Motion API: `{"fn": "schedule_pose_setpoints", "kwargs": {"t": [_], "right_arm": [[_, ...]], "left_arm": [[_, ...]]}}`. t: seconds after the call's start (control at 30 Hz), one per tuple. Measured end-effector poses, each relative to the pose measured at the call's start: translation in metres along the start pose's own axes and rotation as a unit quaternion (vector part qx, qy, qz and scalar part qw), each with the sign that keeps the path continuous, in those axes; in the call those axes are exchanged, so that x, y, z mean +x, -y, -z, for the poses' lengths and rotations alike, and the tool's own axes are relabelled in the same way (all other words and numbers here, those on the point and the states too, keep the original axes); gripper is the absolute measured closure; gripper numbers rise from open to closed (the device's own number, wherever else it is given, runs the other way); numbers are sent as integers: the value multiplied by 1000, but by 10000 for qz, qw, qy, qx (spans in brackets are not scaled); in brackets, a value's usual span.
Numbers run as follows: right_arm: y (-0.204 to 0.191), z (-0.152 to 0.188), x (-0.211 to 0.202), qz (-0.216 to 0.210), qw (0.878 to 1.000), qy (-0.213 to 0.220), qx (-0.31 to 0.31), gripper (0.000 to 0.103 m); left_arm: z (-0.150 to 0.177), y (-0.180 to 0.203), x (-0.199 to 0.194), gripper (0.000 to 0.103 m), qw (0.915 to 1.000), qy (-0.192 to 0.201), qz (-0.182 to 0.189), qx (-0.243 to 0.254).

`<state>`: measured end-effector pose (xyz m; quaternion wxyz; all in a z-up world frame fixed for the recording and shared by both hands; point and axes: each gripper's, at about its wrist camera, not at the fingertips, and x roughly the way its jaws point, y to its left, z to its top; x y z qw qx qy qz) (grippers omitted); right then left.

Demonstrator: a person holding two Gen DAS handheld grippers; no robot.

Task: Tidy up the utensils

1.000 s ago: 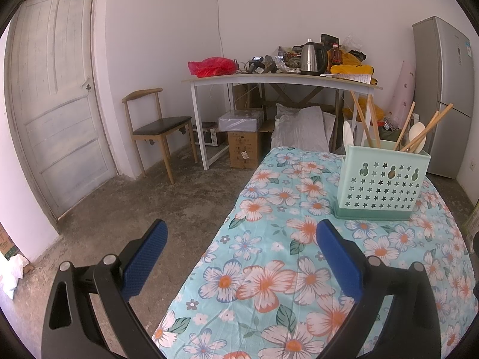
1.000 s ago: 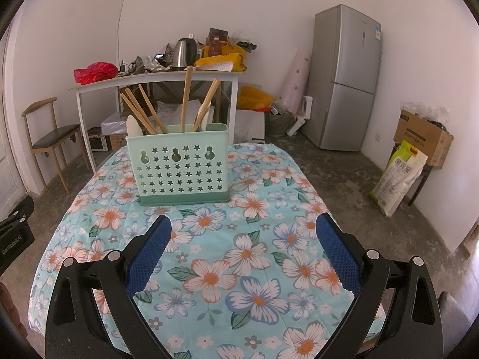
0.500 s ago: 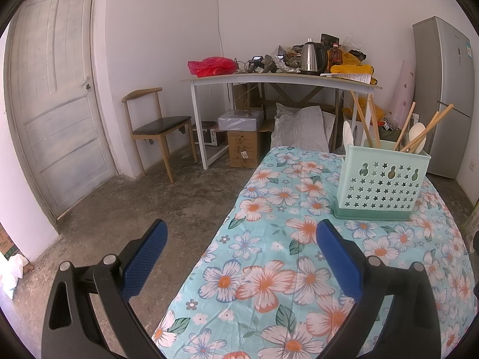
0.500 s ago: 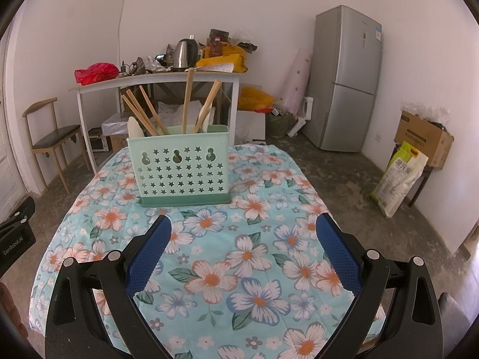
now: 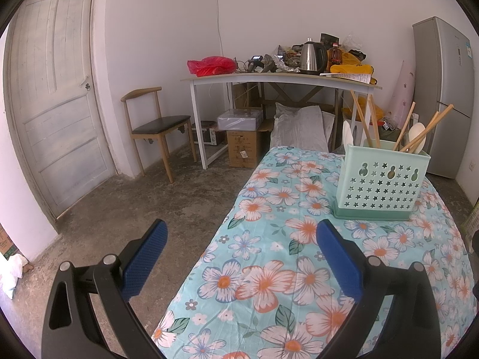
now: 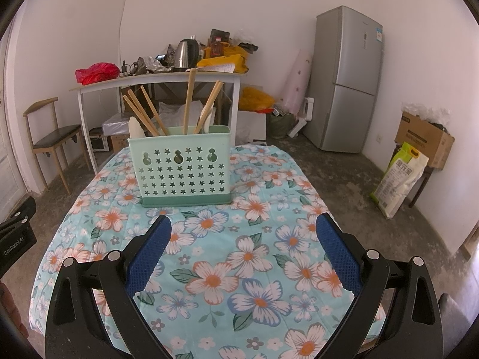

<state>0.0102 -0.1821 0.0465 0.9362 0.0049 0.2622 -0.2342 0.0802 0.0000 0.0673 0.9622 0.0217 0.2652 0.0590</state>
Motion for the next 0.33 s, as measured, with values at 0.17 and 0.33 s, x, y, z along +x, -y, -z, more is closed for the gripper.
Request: {"fn": "schedule_pose_setpoints", "kwargs": {"t": [0.17, 0.33], "right_arm": [[0, 0, 0, 7, 10000, 1, 0, 10], [0, 0, 0, 4, 10000, 2, 1, 10]], "left_arm": [[1, 0, 1, 6, 10000, -17, 1, -9], [0, 0, 0, 6, 10000, -17, 2, -4]]}}
